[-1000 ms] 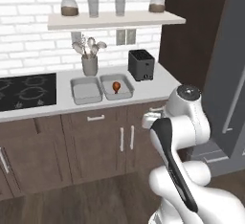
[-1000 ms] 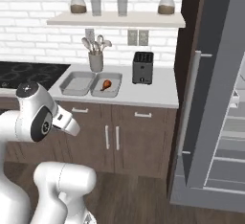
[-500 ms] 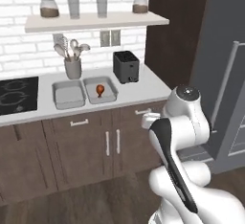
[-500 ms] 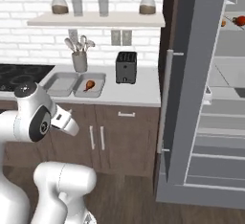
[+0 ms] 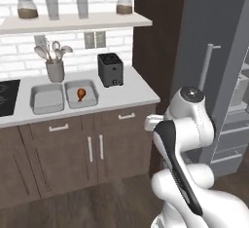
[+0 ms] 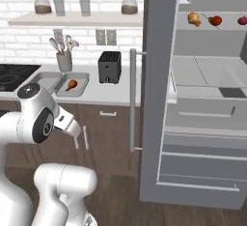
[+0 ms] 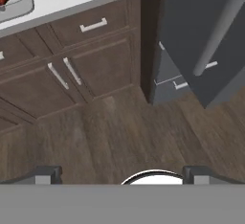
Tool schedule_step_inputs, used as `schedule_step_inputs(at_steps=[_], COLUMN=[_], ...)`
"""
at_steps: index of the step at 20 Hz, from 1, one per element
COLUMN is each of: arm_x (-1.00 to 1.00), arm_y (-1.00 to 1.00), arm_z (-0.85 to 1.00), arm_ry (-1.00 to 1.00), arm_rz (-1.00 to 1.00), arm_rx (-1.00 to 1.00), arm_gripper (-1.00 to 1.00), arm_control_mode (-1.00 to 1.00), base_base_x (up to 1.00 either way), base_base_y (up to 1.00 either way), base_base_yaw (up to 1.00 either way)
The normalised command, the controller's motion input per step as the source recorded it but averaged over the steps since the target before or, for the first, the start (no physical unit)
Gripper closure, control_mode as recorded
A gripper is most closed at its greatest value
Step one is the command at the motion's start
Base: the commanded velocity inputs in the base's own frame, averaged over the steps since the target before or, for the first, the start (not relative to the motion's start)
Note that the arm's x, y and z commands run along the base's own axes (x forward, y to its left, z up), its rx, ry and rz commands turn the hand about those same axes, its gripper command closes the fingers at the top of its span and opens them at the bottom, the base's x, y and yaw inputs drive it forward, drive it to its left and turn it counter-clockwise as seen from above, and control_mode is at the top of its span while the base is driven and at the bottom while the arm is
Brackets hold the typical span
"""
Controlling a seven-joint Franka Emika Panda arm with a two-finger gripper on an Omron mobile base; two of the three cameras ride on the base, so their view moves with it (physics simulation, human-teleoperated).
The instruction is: Place one tomato and one chicken drumstick in each tupperware on the nearby counter, to pack two identical lunches.
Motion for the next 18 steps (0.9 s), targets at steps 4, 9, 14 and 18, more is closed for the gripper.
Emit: schedule_step_inputs(at_steps=[4,9,14,18], arm_x=[0.00,0.00,0.00,0.00], arm_y=[0.00,0.00,0.00,0.00], arm_z=[0.00,0.00,0.00,0.00], arm_ry=[0.00,0.00,0.00,0.00], arm_rz=[0.00,0.00,0.00,0.00], arm_rx=[0.00,0.00,0.00,0.00], arm_gripper=[-1.00,-1.00,-1.00,-1.00], arm_control_mode=[1.00,1.00,1.00,1.00], base_base_x=[-0.04,-0.25,-0.64,-0.73], base_base_y=[-0.99,-1.00,-0.64,-0.32], base_base_yaw=[-0.03,-0.23,-0.57,-0.69])
